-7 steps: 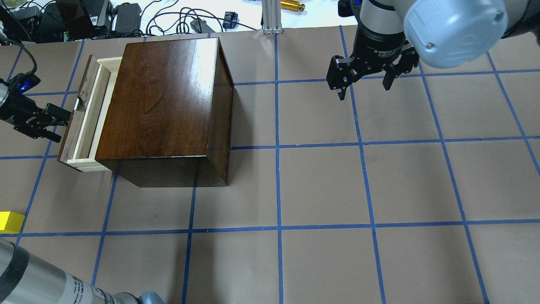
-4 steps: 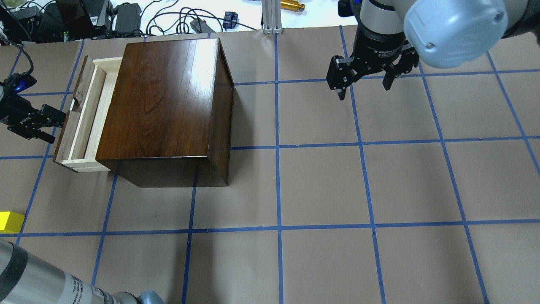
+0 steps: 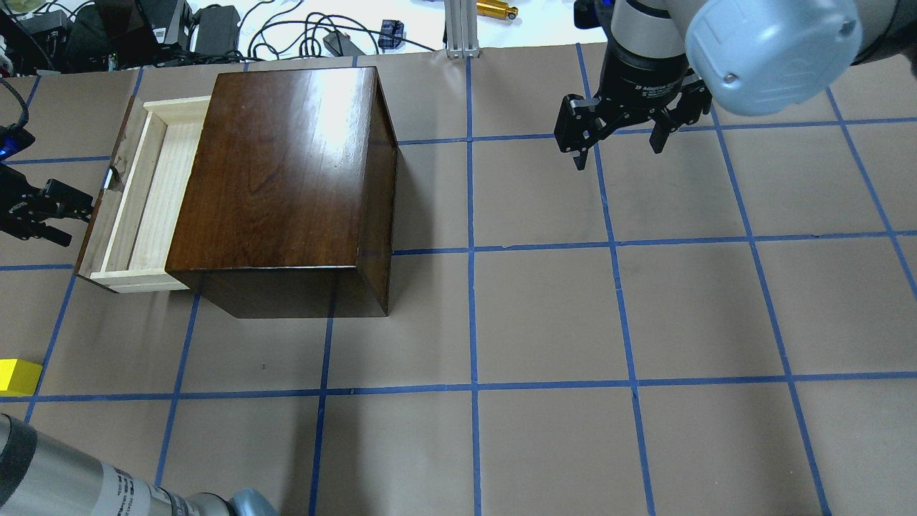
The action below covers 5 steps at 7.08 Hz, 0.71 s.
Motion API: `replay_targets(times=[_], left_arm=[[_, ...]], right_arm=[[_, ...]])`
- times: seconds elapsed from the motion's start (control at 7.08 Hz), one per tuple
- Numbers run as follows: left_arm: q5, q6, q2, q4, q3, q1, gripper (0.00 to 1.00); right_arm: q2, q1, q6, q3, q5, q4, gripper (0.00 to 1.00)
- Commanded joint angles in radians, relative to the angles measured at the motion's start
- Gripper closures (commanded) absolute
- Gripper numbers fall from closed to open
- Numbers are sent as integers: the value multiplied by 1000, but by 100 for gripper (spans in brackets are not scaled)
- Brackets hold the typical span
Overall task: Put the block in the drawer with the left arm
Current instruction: 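Pull the drawer open away from the cabinet with the left gripper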
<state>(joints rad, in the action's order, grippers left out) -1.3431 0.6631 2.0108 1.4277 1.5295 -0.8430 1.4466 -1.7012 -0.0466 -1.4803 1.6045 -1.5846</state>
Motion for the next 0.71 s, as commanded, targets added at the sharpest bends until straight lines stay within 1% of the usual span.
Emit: replay_targets(times=[0.0, 0.28, 0.42, 0.56], left_arm=[[1, 1, -46, 16, -32, -5, 0], [-4, 9, -133, 80, -35, 1, 0], [-51, 21, -171, 104, -31, 2, 0], [-92, 20, -223, 161, -34, 1, 0]], right_arm=[[0, 0, 1, 0, 0, 0, 0], [0, 0, -1, 0, 0, 0, 0], [0, 0, 1, 0, 0, 0, 0], [0, 0, 1, 0, 0, 0, 0]])
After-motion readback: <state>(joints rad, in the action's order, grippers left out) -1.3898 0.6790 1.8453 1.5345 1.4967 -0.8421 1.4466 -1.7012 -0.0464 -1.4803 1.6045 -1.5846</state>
